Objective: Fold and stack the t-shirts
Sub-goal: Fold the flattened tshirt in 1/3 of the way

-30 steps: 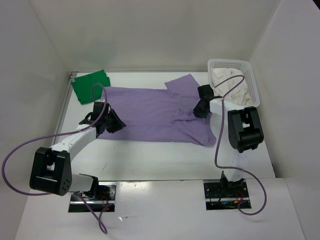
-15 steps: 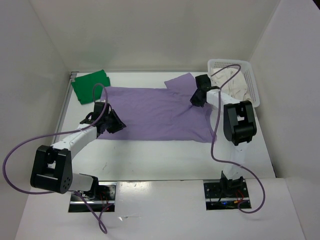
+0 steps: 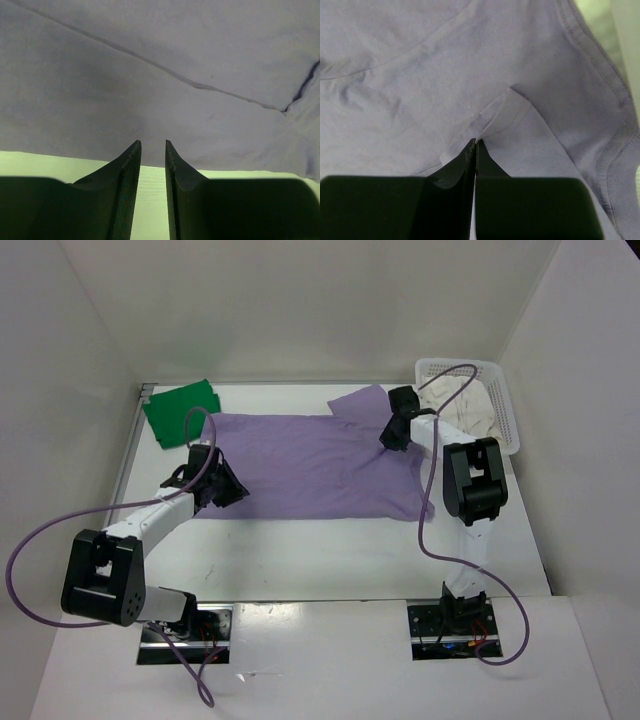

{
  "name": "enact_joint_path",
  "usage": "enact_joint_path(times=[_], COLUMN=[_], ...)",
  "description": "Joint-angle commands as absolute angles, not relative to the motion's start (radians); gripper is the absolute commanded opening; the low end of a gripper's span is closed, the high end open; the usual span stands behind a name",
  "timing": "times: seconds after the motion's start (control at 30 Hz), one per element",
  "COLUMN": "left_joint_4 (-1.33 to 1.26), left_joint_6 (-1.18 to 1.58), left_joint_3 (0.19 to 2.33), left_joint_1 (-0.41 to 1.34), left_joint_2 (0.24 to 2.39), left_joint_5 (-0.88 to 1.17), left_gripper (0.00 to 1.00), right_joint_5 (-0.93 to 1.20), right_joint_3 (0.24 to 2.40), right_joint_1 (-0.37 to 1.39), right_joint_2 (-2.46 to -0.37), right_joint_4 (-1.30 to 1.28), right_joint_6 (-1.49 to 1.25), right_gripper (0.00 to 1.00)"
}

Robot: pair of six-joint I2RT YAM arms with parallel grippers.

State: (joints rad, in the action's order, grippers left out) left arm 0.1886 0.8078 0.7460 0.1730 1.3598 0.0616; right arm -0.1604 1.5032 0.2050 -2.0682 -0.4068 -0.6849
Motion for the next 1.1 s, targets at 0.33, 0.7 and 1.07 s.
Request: enact_joint_path(times=[0.33,0.7,1.07], left_joint_4=[0.244,0.244,0.202], left_joint_6=[0.767,0.749,0.767], left_joint_3=[0.776,0.833,0.885], left_joint_1=[0.176,0.149,0.262], left_joint_2=[1.328,1.428,1.569], left_joint_5=[-0.054,0.049,0.091], left_gripper=[0.33,0.37,0.23], right_joint_5=[-0.224,-0.124,0.058], right_joint_3=[1.621,1.596,1.267], right_joint_1=[0.213,0.213,0.527], right_joint_2=[-2.092,-1.970,-1.813], right_joint_4=[-0.402,-0.428,-0.334], right_joint_6=[-0.641,-0.632,-0.793], right_gripper=[0.01,0.50,0.00])
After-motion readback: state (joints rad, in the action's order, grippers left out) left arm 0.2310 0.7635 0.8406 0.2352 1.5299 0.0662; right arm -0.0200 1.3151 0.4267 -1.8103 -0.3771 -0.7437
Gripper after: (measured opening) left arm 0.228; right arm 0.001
